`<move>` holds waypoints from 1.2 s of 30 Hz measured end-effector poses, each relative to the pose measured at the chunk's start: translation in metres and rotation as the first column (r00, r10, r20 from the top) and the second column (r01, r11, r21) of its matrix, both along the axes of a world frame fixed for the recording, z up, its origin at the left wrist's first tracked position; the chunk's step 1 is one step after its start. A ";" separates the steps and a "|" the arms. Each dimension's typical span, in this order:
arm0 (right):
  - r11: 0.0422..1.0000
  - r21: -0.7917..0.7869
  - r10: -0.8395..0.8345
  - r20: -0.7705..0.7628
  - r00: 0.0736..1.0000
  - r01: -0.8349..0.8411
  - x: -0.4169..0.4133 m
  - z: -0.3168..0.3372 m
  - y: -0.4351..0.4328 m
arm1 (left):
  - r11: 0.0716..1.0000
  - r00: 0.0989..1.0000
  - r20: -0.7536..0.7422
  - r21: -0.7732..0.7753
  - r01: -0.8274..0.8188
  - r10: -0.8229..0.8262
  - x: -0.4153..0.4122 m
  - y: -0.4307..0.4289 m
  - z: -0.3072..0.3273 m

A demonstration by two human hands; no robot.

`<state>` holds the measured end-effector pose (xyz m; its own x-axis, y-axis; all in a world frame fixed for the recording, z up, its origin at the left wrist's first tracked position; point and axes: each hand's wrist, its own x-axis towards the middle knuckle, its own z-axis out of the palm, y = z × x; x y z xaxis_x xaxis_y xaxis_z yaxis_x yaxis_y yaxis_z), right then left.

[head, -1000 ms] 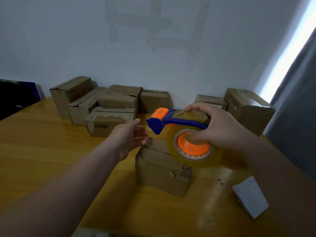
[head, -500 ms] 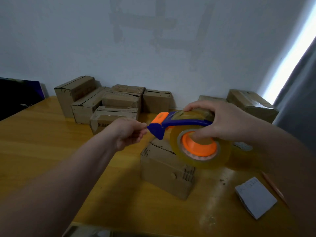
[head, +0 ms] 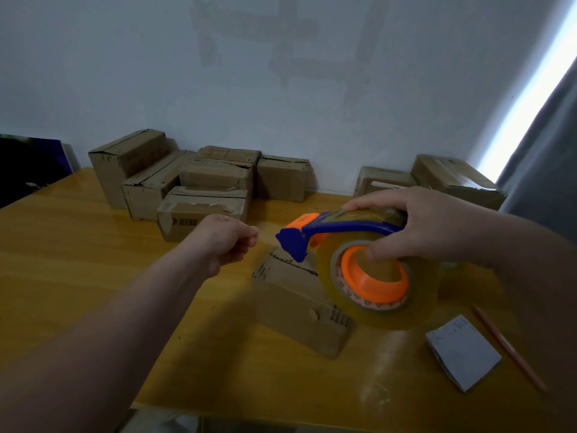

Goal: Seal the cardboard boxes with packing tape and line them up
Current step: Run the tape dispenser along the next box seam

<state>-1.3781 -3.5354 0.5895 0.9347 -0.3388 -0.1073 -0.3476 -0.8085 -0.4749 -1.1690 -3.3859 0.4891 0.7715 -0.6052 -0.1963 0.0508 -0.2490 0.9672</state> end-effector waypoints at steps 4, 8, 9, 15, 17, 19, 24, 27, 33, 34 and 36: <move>1.000 -0.017 0.001 -0.020 1.000 -0.002 0.000 0.002 0.000 | 1.000 1.000 0.013 0.002 -0.008 0.008 0.001 0.000 -0.004; 0.995 -0.098 -0.004 -0.034 0.999 0.000 0.002 0.002 0.004 | 1.000 1.000 0.028 -0.013 -0.008 0.008 0.000 -0.004 -0.011; 0.991 -0.131 0.003 -0.042 0.999 -0.008 0.004 0.001 0.006 | 1.000 0.999 0.039 -0.008 -0.015 0.016 0.000 -0.005 -0.014; 0.976 -0.214 0.018 -0.060 0.998 -0.031 0.020 0.002 0.013 | 0.997 0.989 0.127 0.020 -0.074 0.071 0.003 -0.008 -0.029; 0.974 -0.222 0.027 -0.079 0.997 -0.044 0.026 0.002 0.015 | 0.997 0.988 0.140 0.032 -0.071 0.066 0.004 -0.008 -0.030; 0.973 -0.226 0.025 -0.098 0.995 -0.047 0.031 0.003 0.016 | 0.997 0.989 0.138 0.055 -0.051 0.043 0.005 -0.009 -0.033; 0.978 -0.209 0.005 -0.099 0.995 -0.026 0.035 -0.002 0.013 | 0.990 0.996 0.083 0.136 0.024 -0.036 0.003 -0.012 -0.048; 0.980 -0.200 -0.015 -0.069 0.998 0.001 0.034 -0.007 0.009 | 0.986 0.995 0.072 0.155 0.056 -0.067 0.000 -0.016 -0.055; 0.985 -0.174 -0.016 -0.004 1.000 0.015 0.033 -0.012 0.008 | 0.922 0.964 0.157 0.357 0.149 -0.216 -0.001 -0.016 -0.056; 0.985 -0.171 -0.017 -0.001 1.000 0.016 0.033 -0.012 0.009 | 0.885 0.952 0.163 0.435 0.167 -0.260 0.000 -0.014 -0.056; 0.986 -0.167 -0.015 -0.001 1.000 0.015 0.032 -0.012 0.010 | 0.873 0.939 0.217 0.468 0.138 -0.265 0.002 -0.010 -0.055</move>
<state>-1.3461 -3.5258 0.5771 0.9292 -0.3662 -0.0498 -0.3612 -0.8712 -0.3326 -1.1673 -3.3962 0.4344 0.7026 -0.6526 -0.2838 -0.2905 -0.6270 0.7228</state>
